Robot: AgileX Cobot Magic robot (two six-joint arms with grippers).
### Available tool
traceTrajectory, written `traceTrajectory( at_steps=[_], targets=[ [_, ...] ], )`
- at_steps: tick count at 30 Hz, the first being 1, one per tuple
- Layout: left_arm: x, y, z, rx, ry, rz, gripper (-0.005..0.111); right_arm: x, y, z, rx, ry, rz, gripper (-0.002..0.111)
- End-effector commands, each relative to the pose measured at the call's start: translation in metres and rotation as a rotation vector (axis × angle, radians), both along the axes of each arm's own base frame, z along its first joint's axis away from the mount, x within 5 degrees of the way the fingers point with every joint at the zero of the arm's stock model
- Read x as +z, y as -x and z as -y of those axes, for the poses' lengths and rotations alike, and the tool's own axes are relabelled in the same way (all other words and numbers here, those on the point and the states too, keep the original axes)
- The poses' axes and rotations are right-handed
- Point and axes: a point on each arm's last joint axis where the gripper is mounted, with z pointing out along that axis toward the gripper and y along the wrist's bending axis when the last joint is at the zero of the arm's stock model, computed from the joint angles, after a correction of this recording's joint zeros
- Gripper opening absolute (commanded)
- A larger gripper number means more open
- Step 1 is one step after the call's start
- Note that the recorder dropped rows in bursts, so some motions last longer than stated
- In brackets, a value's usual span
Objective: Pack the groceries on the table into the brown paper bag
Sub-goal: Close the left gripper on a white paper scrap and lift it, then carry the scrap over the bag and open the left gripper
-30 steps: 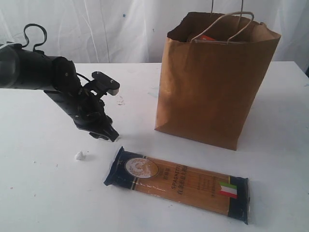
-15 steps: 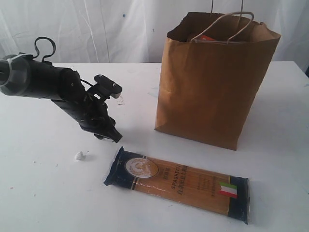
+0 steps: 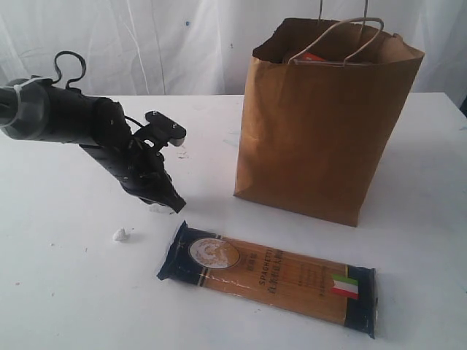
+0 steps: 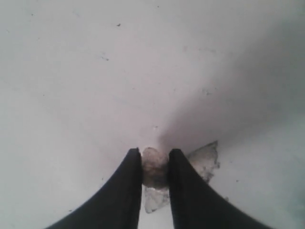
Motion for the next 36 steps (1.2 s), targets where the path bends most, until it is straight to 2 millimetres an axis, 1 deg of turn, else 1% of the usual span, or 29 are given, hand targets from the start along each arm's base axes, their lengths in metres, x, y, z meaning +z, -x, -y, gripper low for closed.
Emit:
traceTrajectory(
  at_steps=[1,2,3,5,7,10,11,12,13,15,18,20,22,25,29,31,33,34,36],
  targets=[
    [0.036,0.002,0.000,-0.017,0.007,-0.027,0.000,0.000,0.000,0.000,-0.005,0.000,0.006,0.000],
    [0.046,0.003,0.000,-0.022,0.010,-0.026,0.000,0.000,0.000,0.000,-0.005,0.000,0.006,0.000],
    [0.061,0.005,0.000,-0.028,0.020,-0.025,0.000,0.000,0.000,0.000,-0.005,0.000,0.006,0.000],
    [0.084,0.011,-0.001,-0.032,0.045,-0.028,0.000,0.000,0.000,0.000,-0.005,0.000,0.006,0.000],
    [0.113,0.020,0.001,-0.018,0.135,-0.033,0.000,0.000,0.000,0.000,-0.005,0.000,0.006,0.000],
    [0.157,0.039,0.008,-0.036,0.335,-0.052,0.000,0.000,0.000,0.000,-0.005,0.000,0.006,0.000],
    [0.168,0.045,0.010,-0.072,0.381,-0.050,0.000,0.000,0.000,0.000,-0.005,0.000,0.006,0.000],
    [0.183,0.054,0.013,-0.145,0.443,-0.035,0.000,0.000,0.000,0.000,-0.005,0.000,0.006,0.000],
    [0.192,0.060,0.015,-0.205,0.480,-0.014,0.000,0.000,0.000,0.000,-0.005,0.000,0.006,0.000],
    [0.212,0.071,0.020,-0.345,0.562,0.077,0.000,0.000,0.000,0.000,-0.005,0.000,0.006,0.000],
    [0.233,0.080,0.030,-0.475,0.663,0.231,0.000,0.000,0.000,0.000,-0.005,0.000,0.006,0.000],
    [0.242,0.083,0.037,-0.501,0.733,0.313,0.000,0.000,0.000,0.000,-0.005,0.000,0.006,0.000],
    [0.248,0.082,0.047,-0.484,0.807,0.380,0.000,0.000,0.000,0.000,-0.005,0.000,0.006,0.000],
    [0.249,0.079,0.063,-0.476,0.832,0.503,0.000,0.000,0.000,0.000,-0.005,0.000,0.006,0.000],
    [0.239,0.075,0.081,-0.511,0.744,0.641,0.000,0.000,0.000,0.000,-0.005,0.000,0.006,0.000],
    [0.232,0.070,0.085,-0.501,0.689,0.687,0.000,0.000,0.000,0.000,-0.005,0.000,0.006,0.000],
    [0.226,0.063,0.086,-0.468,0.660,0.698,0.000,0.000,0.000,0.000,-0.005,0.000,0.006,0.000],
    [0.223,0.060,0.087,-0.448,0.647,0.701,0.001,0.000,0.000,0.000,-0.005,0.000,0.006,0.000],
    [0.218,0.053,0.086,-0.409,0.623,0.709,0.010,0.000,0.000,0.000,-0.005,0.000,0.006,0.000]
  ],
)
